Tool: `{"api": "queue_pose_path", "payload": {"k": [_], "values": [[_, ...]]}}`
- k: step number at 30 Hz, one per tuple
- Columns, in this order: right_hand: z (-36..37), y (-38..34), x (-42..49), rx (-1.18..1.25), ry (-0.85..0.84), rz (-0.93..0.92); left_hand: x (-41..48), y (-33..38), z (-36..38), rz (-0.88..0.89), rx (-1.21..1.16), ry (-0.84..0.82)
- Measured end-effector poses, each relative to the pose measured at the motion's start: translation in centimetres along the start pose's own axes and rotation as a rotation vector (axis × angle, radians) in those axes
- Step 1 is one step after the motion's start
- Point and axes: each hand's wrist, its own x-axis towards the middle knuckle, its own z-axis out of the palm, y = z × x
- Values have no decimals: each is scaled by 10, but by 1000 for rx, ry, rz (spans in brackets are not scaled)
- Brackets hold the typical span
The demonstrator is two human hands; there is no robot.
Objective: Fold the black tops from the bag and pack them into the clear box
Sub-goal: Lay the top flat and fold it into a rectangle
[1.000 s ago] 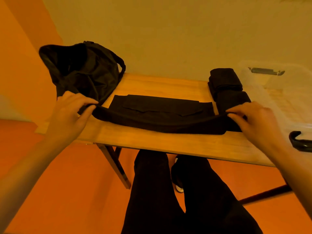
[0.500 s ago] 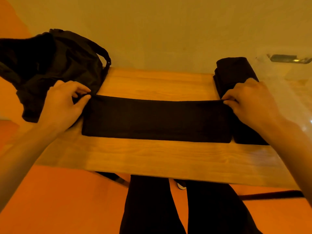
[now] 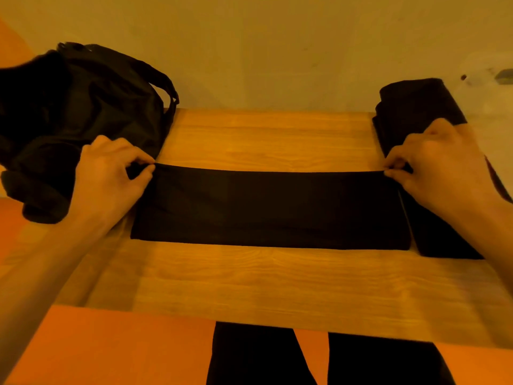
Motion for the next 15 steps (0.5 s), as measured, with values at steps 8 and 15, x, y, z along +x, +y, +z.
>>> {"api": "queue_pose_path", "payload": {"k": [8,15], "values": [[10,-101,-20,143,-106,-137,-31,102,10,48,-72,-133],[51,-119,-28,136,-299,72,-43,71,54,-147,155,-431]]}}
